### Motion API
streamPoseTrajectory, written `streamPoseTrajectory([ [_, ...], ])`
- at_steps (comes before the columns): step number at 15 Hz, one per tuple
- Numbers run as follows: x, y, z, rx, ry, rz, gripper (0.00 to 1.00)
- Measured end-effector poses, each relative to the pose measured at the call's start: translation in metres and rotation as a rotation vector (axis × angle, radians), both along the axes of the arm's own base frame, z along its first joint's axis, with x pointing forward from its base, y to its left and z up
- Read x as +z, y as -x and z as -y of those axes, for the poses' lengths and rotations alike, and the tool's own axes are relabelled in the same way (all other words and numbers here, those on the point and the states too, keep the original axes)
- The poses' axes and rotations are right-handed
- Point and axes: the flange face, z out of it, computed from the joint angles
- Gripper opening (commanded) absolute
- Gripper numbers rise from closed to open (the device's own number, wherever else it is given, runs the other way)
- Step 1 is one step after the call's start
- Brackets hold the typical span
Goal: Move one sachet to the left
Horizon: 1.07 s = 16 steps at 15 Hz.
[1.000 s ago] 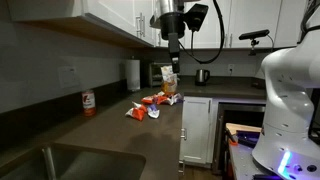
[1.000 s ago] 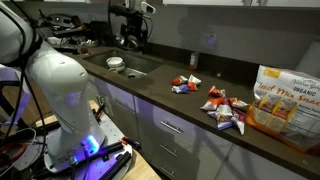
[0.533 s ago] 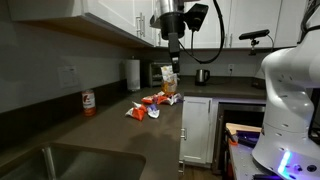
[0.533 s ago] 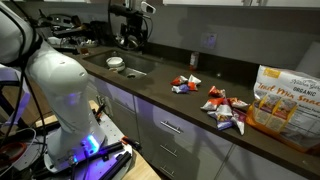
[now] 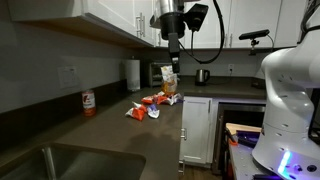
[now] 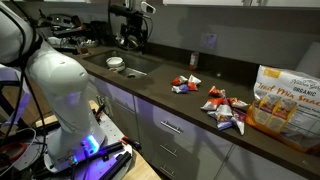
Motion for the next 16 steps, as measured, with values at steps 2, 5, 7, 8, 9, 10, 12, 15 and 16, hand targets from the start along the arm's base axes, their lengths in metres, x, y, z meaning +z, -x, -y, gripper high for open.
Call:
streamPoseTrajectory([
  [2, 0.0, -0.001, 0.001, -0.002, 0.003, 0.007, 1.0],
  [5, -0.001, -0.015, 0.021, -0.039, 0.03, 0.067, 1.0],
  [7, -0.005, -0.034, 0.047, -0.083, 0.06, 0.126, 1.0],
  [8, -0.008, -0.044, 0.063, -0.109, 0.074, 0.154, 1.0],
  [9, -0.012, -0.056, 0.08, -0.137, 0.089, 0.178, 1.0],
  [10, -0.015, -0.067, 0.098, -0.165, 0.104, 0.196, 1.0],
  [12, -0.023, -0.087, 0.133, -0.212, 0.14, 0.215, 1.0],
  [15, -0.039, -0.107, 0.18, -0.253, 0.207, 0.203, 1.0],
  [16, -0.045, -0.113, 0.194, -0.257, 0.233, 0.199, 1.0],
])
